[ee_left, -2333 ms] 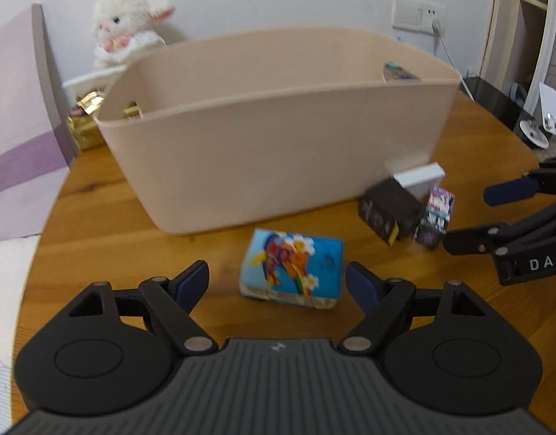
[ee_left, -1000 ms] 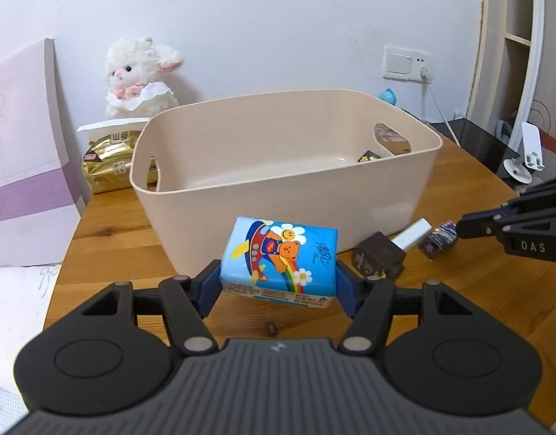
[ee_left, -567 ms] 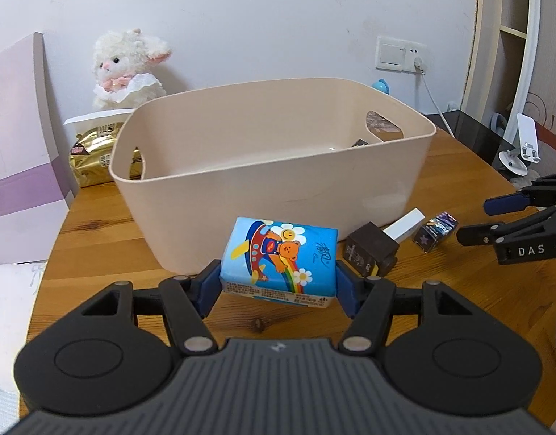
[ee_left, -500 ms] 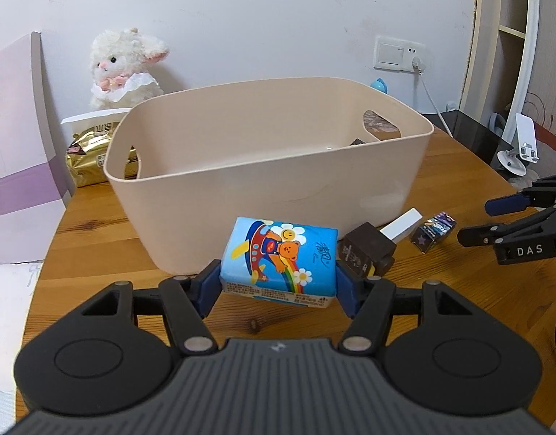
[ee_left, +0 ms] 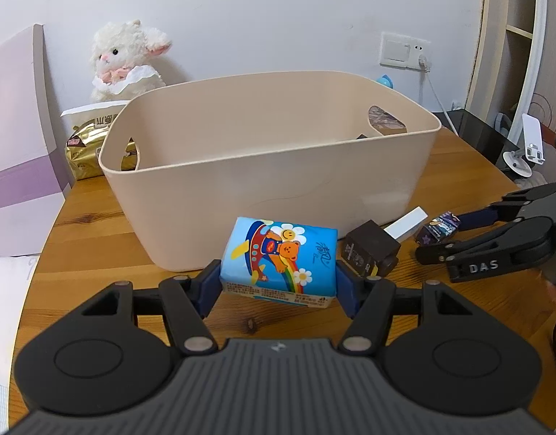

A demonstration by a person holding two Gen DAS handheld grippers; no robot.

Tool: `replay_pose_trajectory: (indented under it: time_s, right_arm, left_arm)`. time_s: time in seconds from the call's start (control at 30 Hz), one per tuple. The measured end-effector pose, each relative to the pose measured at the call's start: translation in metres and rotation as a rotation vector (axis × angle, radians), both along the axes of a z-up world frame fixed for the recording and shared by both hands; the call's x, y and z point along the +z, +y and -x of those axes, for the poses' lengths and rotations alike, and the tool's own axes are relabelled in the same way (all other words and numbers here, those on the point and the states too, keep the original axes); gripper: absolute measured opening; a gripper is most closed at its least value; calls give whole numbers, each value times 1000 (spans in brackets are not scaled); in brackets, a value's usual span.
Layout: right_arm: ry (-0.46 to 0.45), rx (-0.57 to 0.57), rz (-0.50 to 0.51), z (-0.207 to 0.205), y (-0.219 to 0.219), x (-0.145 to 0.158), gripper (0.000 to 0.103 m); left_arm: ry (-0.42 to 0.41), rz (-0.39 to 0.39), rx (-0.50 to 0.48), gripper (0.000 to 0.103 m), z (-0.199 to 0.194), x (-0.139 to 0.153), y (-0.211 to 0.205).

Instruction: Organize objects

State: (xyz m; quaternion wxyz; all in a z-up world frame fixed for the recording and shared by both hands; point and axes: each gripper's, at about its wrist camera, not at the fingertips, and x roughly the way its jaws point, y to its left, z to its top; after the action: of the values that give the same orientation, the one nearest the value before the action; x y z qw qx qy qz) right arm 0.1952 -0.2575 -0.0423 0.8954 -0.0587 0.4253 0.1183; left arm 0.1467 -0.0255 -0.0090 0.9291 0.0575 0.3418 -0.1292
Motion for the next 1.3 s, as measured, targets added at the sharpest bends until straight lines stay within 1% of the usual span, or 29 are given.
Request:
replay_pose_trajectory:
  time_s: [0.03, 0.1, 0.2, 0.3, 0.4, 0.53, 0.63, 0.73, 0.87, 1.0, 1.13, 1.17, 1.23, 1.3]
  right_arm:
    - [6, -2, -2, -1, 1, -1, 52]
    - [10, 1, -3, -1, 3, -2, 46]
    - [-5, 8, -4, 5, 2, 2, 45]
    - [-39, 0, -20, 15, -6, 15, 45]
    - [-95, 2, -38, 26, -13, 39, 45]
    - [-190, 9, -81, 33, -16, 78, 45]
    - [-247, 19, -111, 29, -12, 103, 45]
    - [-275, 26, -126, 19, -2, 116, 45]
    - [-283, 25, -145, -5, 10, 120, 45]
    - [-265, 19, -141, -29, 25, 115, 45]
    - [-225, 24, -100, -50, 40, 101, 46]
    - [-215, 27, -88, -54, 44, 97, 47]
    - [-199, 26, -81, -58, 47, 91, 55]
    - [-183, 23, -87, -60, 48, 88, 55]
  left_arm:
    - [0, 0, 1, 66, 0, 0, 1]
    - [-1, 0, 2, 66, 2, 2, 1]
    - [-18, 5, -3, 66, 6, 8, 4]
    - [-43, 5, -6, 66, 10, 18, 6]
    - [-72, 12, -10, 66, 13, 30, 9]
    - [-119, 25, -4, 66, 14, 46, 11]
    - [-145, 27, 13, 66, 8, 55, 12]
    - [-165, 23, 42, 66, -3, 62, 13]
    - [-184, 5, 90, 66, -22, 67, 12]
    - [-166, -4, 141, 66, -45, 66, 12]
    - [-80, 25, 178, 66, -72, 57, 14]
    - [-61, 29, 185, 66, -78, 53, 13]
    - [-35, 20, 203, 67, -86, 47, 12]
    - [-22, 8, 219, 67, -92, 41, 11]
